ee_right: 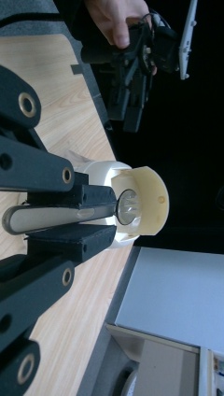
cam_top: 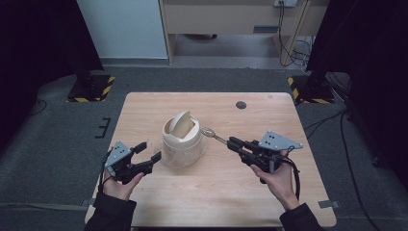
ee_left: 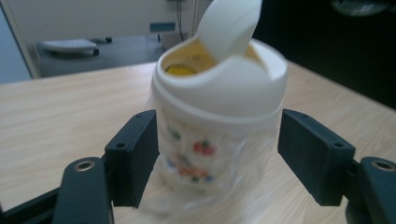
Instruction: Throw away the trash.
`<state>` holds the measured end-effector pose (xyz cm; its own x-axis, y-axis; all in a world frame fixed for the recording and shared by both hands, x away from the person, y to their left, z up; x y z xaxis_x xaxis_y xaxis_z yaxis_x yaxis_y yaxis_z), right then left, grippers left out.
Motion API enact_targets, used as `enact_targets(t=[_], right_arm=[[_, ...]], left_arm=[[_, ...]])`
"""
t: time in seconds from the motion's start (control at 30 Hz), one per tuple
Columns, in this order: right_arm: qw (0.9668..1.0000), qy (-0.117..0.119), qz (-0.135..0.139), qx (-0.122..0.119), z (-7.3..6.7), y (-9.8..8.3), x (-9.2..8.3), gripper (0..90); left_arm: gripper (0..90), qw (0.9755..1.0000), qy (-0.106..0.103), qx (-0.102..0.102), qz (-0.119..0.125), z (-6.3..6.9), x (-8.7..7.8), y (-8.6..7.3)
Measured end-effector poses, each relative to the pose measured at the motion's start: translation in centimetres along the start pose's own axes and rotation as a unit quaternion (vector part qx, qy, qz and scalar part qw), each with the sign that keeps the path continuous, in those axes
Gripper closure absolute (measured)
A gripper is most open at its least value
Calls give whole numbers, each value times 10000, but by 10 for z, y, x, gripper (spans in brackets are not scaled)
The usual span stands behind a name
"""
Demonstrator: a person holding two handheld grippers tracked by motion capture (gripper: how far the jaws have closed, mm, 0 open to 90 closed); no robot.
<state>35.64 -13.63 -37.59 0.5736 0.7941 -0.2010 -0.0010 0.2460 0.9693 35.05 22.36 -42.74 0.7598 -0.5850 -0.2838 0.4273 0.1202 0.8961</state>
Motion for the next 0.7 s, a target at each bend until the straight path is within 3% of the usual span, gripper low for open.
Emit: enact_targets(t=[0.17, 0.2, 0.37, 0.7], right_arm=[[10000, -23, 91, -9, 1, 4, -3, 802], [10000, -23, 91, -9, 1, 4, -3, 802], [9999, 6, 157, -26, -2, 7, -4, 801], [9997, 98, 193, -85, -8, 8, 0, 802]], left_arm=[[310, 9993, -316, -34, 209, 25, 14, 19], [314, 9993, -316, -34, 209, 25, 14, 19], [331, 9973, -656, -128, 304, 51, 24, 27], [351, 9943, -908, -440, 351, 73, 39, 35]])
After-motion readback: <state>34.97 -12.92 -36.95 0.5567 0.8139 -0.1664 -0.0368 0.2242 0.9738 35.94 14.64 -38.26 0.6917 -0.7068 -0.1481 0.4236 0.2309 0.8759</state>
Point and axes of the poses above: each handheld gripper's, and its own axes: x roughly forward along the jaws, y roughly out of its top, z roughly to its right, the point moved 3 cm from there along x, roughly forward along the jaws, and after that the axes turned 13 degrees about -x, right-handed, at the moved point
